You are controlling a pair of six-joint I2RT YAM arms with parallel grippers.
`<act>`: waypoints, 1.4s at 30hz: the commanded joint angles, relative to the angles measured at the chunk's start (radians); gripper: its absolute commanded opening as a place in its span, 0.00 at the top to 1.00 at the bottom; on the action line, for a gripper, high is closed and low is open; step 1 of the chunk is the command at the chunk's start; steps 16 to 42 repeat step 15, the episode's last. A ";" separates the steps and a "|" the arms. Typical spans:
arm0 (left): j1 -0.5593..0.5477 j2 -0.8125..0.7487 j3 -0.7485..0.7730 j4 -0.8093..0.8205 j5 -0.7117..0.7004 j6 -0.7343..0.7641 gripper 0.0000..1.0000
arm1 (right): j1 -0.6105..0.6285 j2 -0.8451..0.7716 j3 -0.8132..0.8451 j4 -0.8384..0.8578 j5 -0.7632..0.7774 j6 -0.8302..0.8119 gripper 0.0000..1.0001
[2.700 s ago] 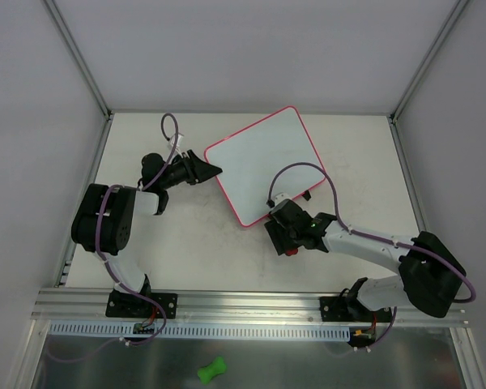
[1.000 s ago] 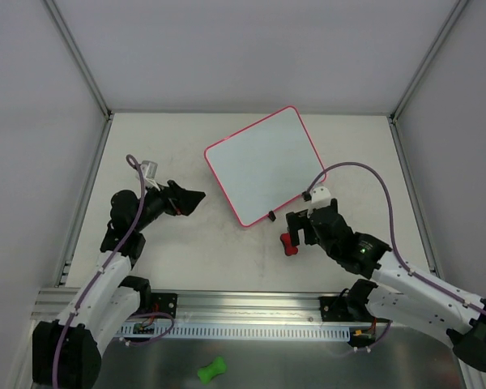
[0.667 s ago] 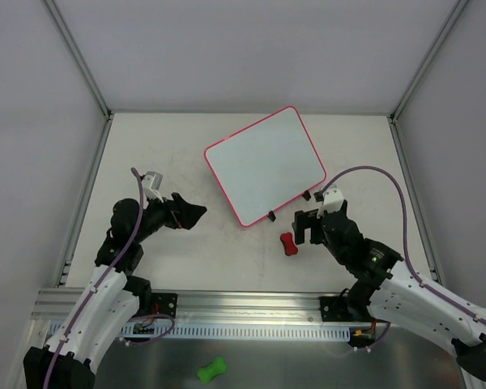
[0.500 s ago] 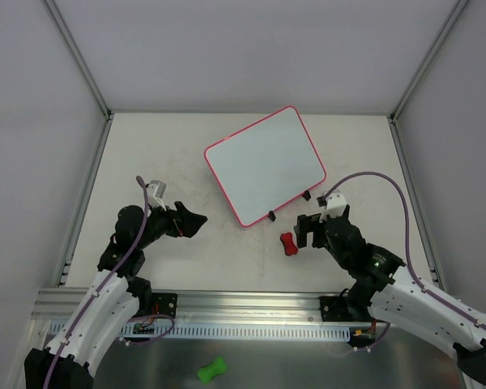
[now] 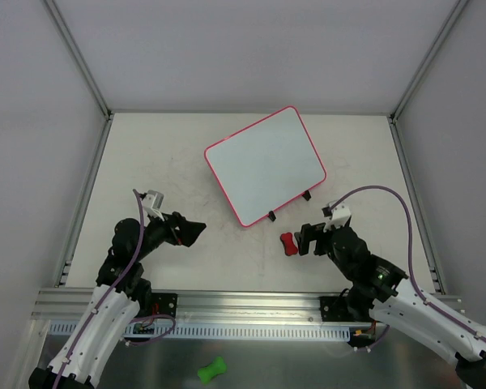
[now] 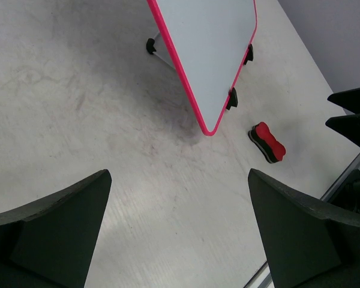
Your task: Erase the whiteboard
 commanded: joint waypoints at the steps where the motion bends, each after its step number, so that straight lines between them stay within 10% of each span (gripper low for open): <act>1: -0.009 0.010 -0.005 0.018 0.017 0.014 0.01 | 0.000 -0.025 -0.013 0.085 -0.009 -0.006 0.01; 42: -0.007 0.004 -0.021 0.026 0.000 -0.015 0.01 | 0.000 -0.080 -0.064 0.111 -0.006 0.006 0.01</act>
